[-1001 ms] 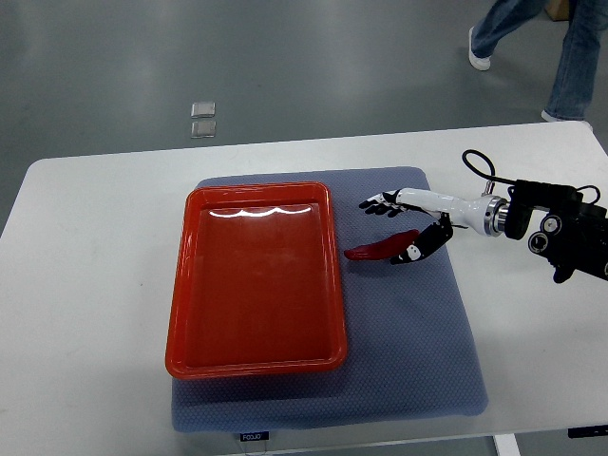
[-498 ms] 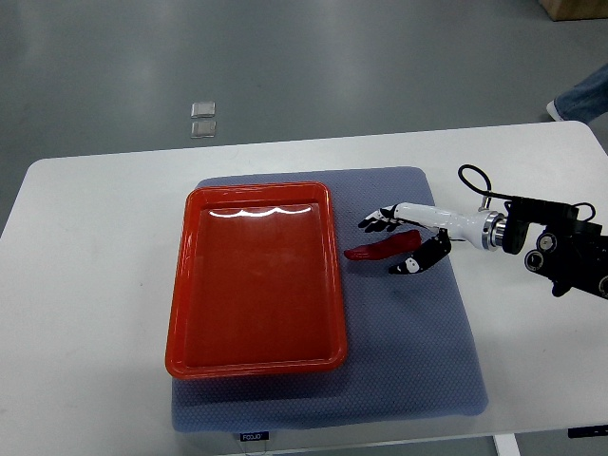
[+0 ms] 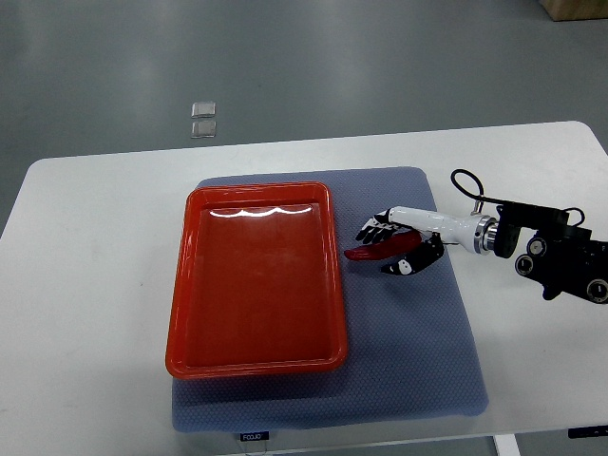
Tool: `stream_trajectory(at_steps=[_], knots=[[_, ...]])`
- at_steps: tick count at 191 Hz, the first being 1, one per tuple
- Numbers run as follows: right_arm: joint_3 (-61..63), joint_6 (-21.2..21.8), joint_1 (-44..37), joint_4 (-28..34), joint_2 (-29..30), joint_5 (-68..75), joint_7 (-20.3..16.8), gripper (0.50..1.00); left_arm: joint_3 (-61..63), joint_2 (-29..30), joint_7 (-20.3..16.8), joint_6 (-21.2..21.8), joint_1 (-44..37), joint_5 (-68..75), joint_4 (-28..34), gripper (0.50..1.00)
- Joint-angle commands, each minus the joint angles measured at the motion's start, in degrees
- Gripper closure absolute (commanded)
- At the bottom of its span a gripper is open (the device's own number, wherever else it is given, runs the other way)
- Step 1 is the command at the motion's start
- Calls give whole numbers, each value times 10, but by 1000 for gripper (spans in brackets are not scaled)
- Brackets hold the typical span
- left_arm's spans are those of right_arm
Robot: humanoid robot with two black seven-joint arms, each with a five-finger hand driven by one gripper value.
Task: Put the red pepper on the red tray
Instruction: 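Close the right hand fingers around the red pepper, then lift the pepper with the right hand and carry it over the tray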
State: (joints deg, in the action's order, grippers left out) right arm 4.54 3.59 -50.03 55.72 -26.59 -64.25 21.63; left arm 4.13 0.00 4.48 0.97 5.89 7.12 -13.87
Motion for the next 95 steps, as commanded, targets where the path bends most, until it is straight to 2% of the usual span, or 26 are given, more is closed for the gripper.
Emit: stream_trajectory(at_steps=[1, 13, 95], knots=[[-13, -6, -2, -2, 2, -6, 0, 948, 0, 0, 0, 0, 0, 0, 1, 500], [-14, -9, -2, -3, 2, -7, 0, 1000, 0, 0, 0, 0, 0, 0, 1, 500], [-13, -8, -19, -3, -15, -15, -1, 1000, 0, 0, 0, 0, 0, 0, 1, 500]])
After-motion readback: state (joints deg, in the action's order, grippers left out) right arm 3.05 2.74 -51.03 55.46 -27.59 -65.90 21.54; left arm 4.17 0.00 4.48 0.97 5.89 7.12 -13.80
